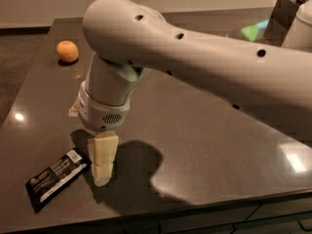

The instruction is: Move rxbar chocolate near rxbar blueberry

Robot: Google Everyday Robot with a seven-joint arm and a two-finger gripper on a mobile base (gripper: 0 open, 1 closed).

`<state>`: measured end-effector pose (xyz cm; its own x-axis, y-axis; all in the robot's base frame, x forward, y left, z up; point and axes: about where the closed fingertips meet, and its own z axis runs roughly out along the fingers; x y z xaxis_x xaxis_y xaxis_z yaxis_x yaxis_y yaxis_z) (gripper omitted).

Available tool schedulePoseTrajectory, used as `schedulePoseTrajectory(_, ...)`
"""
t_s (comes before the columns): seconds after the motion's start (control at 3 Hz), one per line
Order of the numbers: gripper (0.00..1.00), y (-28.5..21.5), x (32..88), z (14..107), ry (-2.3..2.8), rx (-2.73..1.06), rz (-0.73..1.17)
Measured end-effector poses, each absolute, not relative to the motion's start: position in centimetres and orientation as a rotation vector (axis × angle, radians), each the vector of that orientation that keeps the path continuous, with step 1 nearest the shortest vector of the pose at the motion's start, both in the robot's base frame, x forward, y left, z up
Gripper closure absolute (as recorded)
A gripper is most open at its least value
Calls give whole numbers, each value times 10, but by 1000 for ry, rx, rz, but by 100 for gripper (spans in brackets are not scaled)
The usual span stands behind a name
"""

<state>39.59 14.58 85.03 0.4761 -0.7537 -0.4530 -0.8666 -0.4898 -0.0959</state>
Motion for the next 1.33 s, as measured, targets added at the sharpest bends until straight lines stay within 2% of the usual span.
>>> schedulePoseTrajectory(1.0, 0, 175, 374, 830, 1311, -2441, 559)
schedulePoseTrajectory(1.33, 16, 180, 368, 827, 1296, -2465, 576)
